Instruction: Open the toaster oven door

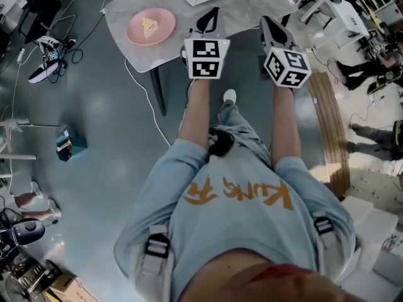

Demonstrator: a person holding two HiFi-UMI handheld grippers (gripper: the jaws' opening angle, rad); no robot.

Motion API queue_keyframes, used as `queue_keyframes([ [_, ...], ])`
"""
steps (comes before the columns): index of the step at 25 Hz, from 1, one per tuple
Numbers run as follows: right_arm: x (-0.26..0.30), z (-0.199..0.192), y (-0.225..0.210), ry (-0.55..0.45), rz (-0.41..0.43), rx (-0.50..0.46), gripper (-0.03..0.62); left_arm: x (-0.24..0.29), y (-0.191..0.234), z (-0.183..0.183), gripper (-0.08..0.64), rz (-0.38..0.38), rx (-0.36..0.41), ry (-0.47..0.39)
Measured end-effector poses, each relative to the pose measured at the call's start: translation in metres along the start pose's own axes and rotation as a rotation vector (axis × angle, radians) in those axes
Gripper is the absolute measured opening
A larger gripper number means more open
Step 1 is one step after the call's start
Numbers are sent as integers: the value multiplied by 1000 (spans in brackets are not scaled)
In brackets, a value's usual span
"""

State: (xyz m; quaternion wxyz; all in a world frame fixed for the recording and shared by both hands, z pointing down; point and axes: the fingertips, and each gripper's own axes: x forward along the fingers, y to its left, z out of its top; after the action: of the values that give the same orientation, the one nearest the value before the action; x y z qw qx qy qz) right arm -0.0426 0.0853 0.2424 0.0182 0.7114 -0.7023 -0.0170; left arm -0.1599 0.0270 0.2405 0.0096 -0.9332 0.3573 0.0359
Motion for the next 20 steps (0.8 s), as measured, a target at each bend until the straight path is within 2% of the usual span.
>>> queue_keyframes([
  [6,33,-5,-42,-48,-13,63,-2,41,14,-14,2,45,-1,31],
  [12,89,-33,-96,-20,-16,59,-2,121,13,-44,2,50,-4,70],
  [17,146,-68,-177,61,-47,21,-2,216,-1,-76,2,63,-55,92],
  [20,186,-85,-219,119,-32,23,-2,271,-3,-93,2,87,-80,118],
])
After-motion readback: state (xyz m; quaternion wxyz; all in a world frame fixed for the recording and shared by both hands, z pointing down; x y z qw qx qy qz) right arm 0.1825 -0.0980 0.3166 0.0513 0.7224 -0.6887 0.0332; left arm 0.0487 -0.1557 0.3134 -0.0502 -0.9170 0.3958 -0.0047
